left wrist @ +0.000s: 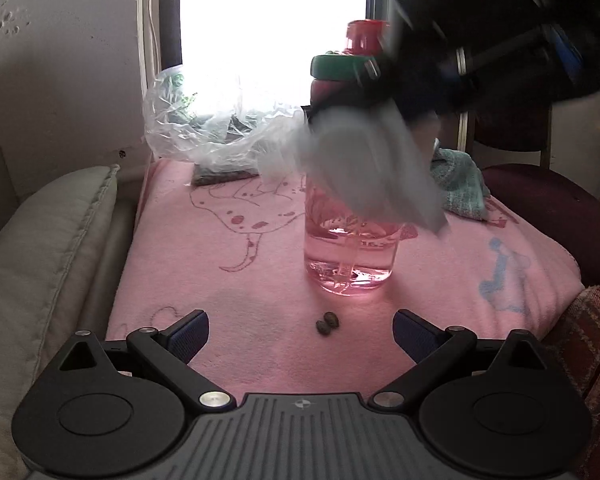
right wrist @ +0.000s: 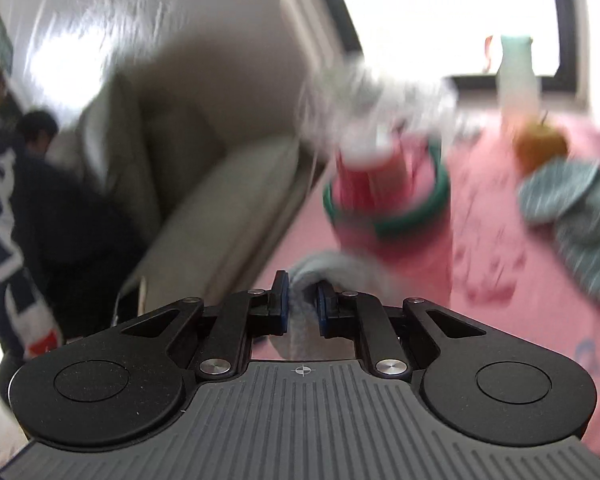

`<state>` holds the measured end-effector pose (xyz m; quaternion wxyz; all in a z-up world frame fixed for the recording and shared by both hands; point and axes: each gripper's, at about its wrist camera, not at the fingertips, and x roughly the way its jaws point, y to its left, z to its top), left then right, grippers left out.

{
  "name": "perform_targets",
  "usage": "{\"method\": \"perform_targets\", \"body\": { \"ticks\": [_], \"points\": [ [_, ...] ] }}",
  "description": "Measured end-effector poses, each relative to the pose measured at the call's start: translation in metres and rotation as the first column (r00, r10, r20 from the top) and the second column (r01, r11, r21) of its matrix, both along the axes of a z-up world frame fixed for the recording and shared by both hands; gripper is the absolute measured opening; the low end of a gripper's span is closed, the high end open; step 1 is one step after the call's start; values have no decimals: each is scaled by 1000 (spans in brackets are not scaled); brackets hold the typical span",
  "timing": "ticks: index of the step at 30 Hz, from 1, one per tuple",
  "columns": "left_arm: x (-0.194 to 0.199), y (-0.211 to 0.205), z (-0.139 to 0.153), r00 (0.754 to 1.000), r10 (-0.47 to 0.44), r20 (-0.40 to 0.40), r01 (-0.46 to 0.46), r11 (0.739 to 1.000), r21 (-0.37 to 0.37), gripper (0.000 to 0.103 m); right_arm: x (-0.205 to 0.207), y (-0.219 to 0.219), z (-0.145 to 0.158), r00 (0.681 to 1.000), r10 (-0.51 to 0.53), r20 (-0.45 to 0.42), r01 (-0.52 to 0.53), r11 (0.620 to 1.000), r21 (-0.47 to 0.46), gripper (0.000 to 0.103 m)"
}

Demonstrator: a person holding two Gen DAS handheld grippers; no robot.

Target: Clean container

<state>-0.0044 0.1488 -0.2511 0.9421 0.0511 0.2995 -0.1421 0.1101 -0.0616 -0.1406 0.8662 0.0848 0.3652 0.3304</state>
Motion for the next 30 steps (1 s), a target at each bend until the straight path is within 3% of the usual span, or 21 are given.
{"method": "perform_targets", "body": {
  "ticks": [3,7,9,11,14,18,21,25,28,30],
  "points": [
    [-5,-4,0,999,-40,-8,40,999,13,99,8,3,-21,999,-45,-28,45,999,0,14],
    [-13,-12,-10,994,-100,-42,104,991,85,99,29,0,-73,964,-93,-248,89,996,-26,14],
    [-16,-13,-15,993,-105,-50,110,989,104,99,32,-2,-90,947,-103,-304,98,995,-30,14],
    [-17,-12,-15,993,-102,-52,107,989,99,99,30,-4,-92,948,-97,-304,91,995,-33,14],
    [-14,-11,-14,995,-94,-45,98,991,97,99,19,-6,-71,963,-59,-262,56,998,-18,14],
    [-11,-11,-14,995,-86,-45,89,993,77,99,-7,-13,-14,999,-21,-48,23,999,37,14],
    [-12,-15,-13,994,-97,-40,100,992,74,99,-16,-18,6,997,-6,71,6,1000,7,15],
    [-16,-21,-10,993,-114,-31,117,990,84,99,-3,-25,-33,998,-22,-63,18,998,-54,15],
    [-18,-23,-9,993,-115,-31,118,989,90,99,10,-31,-68,979,-73,-193,58,995,-81,15],
    [-19,-23,-8,993,-115,-28,118,989,91,99,11,-35,-76,969,-105,-224,92,993,-69,15]
  ]
}}
